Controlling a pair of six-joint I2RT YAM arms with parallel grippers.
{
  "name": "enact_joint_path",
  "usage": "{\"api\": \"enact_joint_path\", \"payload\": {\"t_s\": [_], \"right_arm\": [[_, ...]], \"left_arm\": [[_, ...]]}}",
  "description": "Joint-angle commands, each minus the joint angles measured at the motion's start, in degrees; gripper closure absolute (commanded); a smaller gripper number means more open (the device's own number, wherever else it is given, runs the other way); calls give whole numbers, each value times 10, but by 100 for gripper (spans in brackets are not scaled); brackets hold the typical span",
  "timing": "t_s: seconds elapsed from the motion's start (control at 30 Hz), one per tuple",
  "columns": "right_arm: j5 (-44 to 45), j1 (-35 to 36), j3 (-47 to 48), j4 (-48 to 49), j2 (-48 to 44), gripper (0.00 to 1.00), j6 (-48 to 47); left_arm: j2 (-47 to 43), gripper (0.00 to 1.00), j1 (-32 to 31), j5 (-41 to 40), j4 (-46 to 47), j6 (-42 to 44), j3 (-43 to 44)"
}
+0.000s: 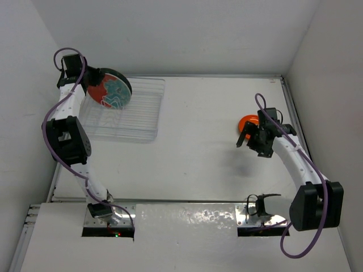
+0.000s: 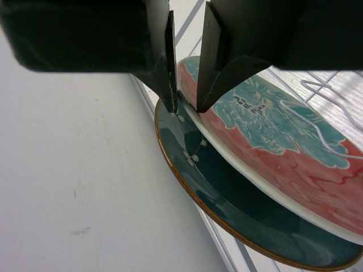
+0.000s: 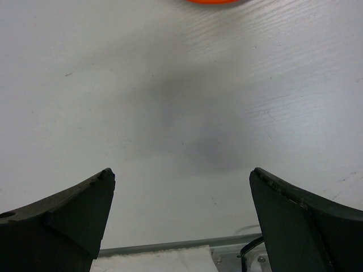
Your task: Unload the plates from the dish rack
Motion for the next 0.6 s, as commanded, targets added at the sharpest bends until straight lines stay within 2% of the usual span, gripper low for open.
{"api": "enact_joint_path", "payload": {"t_s": [0.0,0.17,0.2,0.37,0.57], "right_arm": [[-7,3,28,8,7,1,-7],[-14,3,35,9,14,1,-6],[-14,4,36,9,15,1,-6],[-18,3,41,8,14,1,-4],[-23,3,42,8,12,1,-1]], "left_arm": [[23,84,0,0,-14,-16,24],[48,93,0,-2,-66,-33,65],[51,98,0,-4,-80,-33,76],[65,99,-1,-5,-120,-27,113],[58,100,-1,1,-127,-20,110]]}}
